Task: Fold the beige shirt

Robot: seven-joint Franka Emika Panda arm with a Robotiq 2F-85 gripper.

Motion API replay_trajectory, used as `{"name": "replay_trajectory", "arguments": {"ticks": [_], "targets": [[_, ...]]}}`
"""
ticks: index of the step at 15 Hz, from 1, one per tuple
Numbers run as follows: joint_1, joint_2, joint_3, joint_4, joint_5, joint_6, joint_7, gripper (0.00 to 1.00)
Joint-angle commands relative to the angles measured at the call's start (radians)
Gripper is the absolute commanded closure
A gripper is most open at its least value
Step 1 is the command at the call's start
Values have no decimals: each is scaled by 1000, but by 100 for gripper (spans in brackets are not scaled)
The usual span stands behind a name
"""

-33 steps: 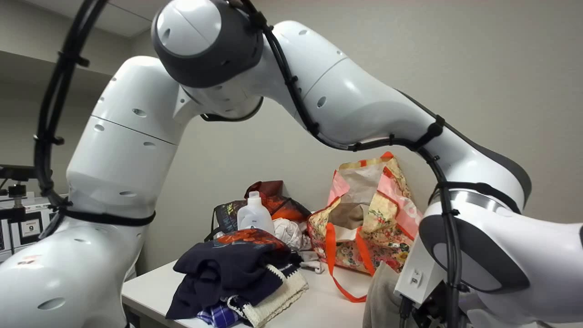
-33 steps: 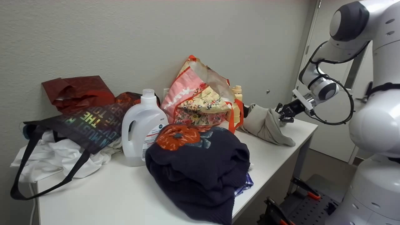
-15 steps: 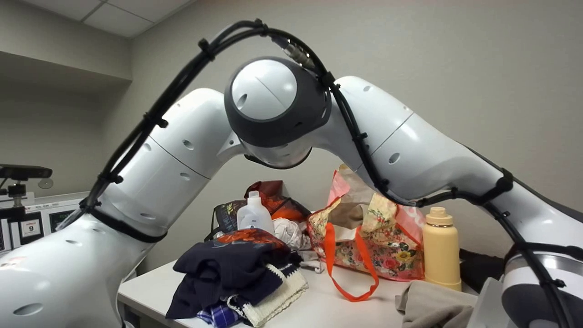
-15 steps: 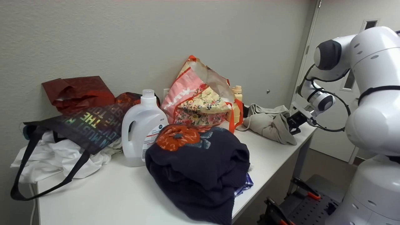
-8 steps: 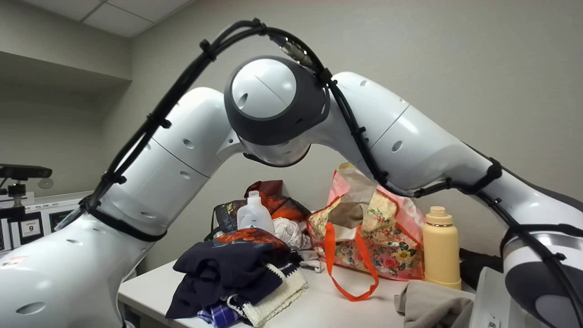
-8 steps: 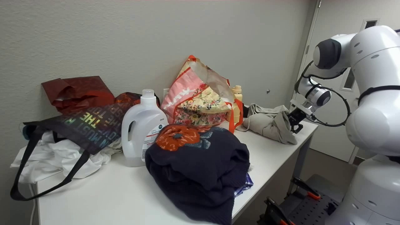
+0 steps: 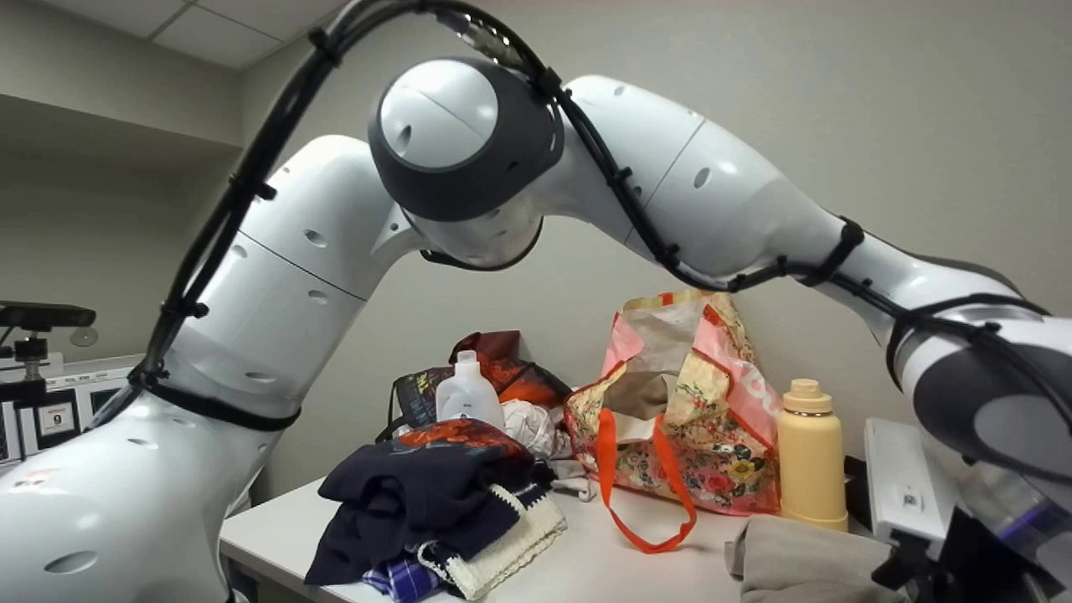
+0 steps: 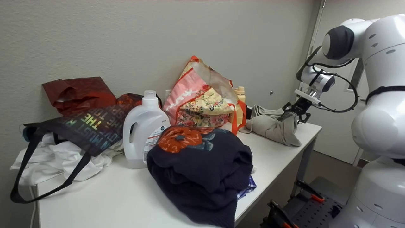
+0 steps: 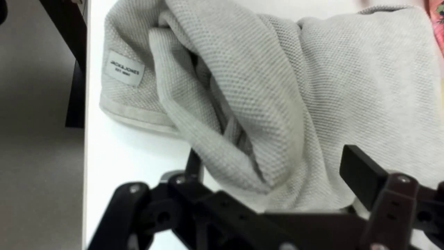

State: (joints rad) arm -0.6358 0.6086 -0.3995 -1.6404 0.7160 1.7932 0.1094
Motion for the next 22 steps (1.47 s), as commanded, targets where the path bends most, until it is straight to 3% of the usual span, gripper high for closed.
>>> {"name": "replay_trajectory", "arguments": {"ticks": [1, 6, 15, 22], "targets": [[24, -140, 8, -32, -86, 15, 21, 0], [56, -284, 32, -56, -125, -7, 1, 0], [236, -498, 53, -226, -315, 89, 23, 0], [271, -436, 76, -328, -291, 303, -43, 0]]}}
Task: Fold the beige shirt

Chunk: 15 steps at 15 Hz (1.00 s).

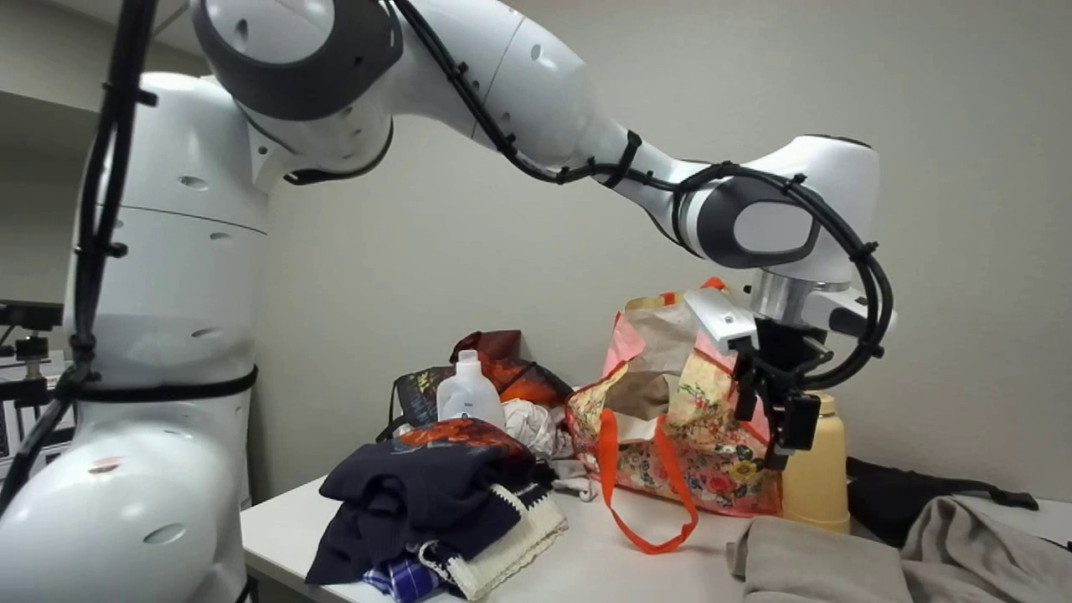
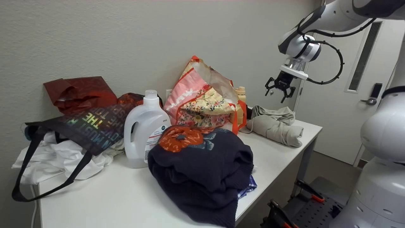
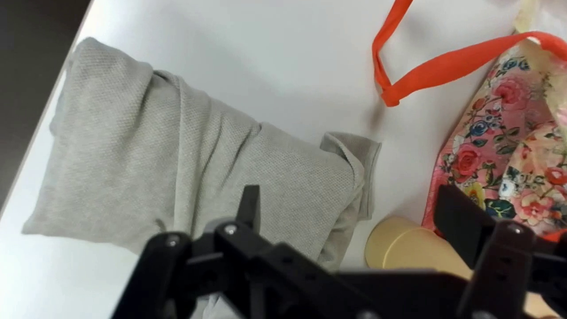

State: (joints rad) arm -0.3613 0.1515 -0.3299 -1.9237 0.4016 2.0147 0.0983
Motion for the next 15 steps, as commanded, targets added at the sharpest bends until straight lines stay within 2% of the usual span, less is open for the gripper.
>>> {"name": "replay_trajectory", "arguments": {"ticks": [1, 6, 15], "targets": [[-8, 42, 8, -51, 36, 110, -36, 0], [-23, 136, 12, -59, 33, 210, -27, 0], [-98, 276, 12, -37, 30, 241, -23, 0]]}}
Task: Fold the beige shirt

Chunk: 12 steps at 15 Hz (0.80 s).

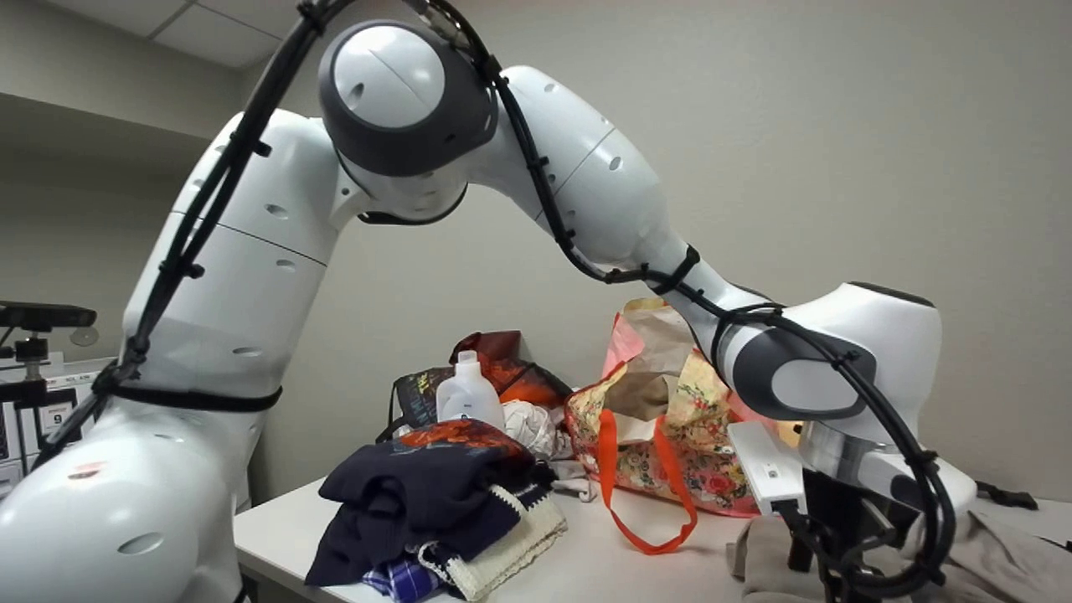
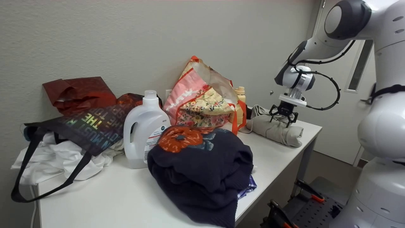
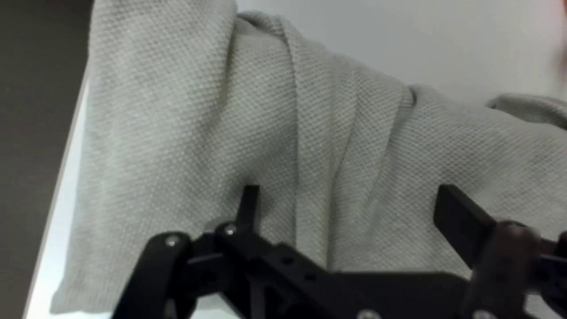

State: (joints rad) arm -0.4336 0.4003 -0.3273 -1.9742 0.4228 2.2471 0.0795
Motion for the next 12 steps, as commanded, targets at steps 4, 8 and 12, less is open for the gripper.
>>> {"name": "replay_trajectory", "arguments": {"ticks": [4, 8, 12], "targets": [[-49, 60, 20, 16, 21, 15, -10, 0], [-55, 83, 24, 17, 26, 16, -9, 0], [-56, 73, 24, 27, 28, -1, 3, 0]]}}
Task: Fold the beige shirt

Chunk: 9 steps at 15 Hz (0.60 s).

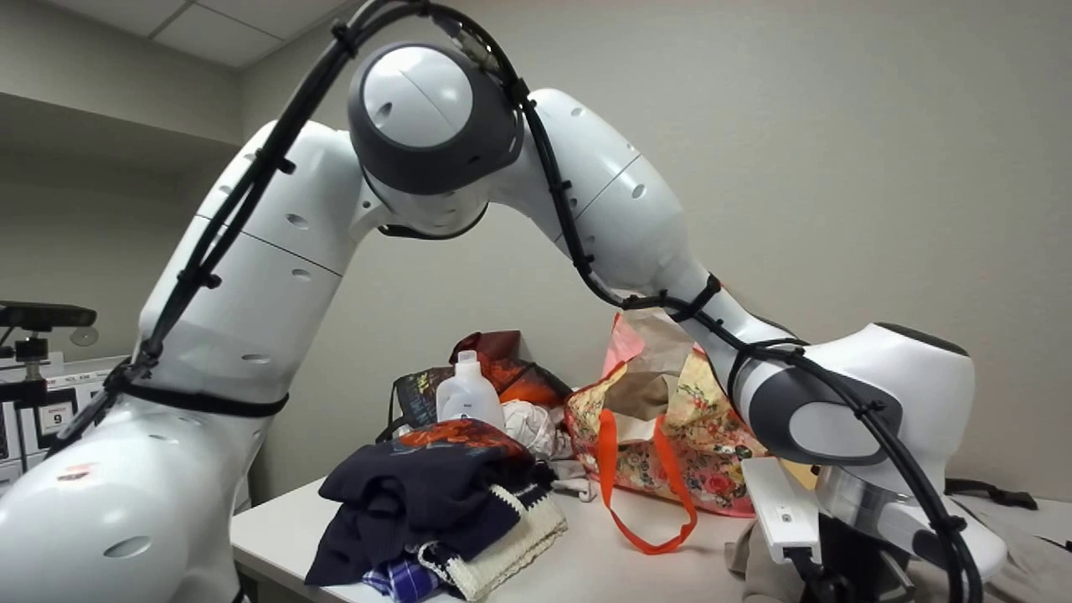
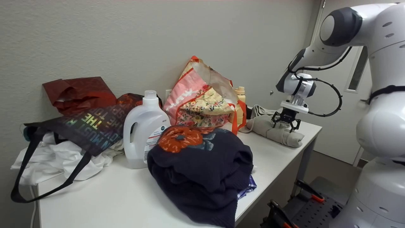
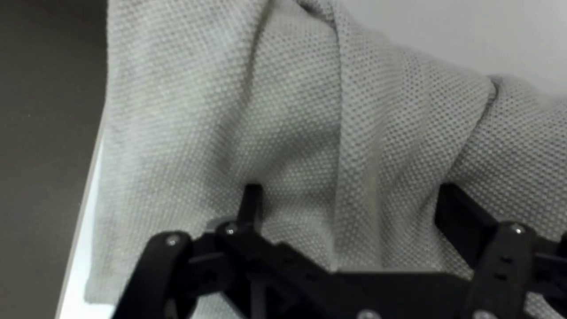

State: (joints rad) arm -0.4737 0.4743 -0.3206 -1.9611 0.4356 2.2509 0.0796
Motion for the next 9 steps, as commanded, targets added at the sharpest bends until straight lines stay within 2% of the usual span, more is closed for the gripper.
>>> {"name": "replay_trajectory", "arguments": {"ticks": [1, 9], "targets": [[-14, -14, 17, 13, 14, -8, 5, 0], [29, -198, -11, -36, -69, -106, 34, 0]]}}
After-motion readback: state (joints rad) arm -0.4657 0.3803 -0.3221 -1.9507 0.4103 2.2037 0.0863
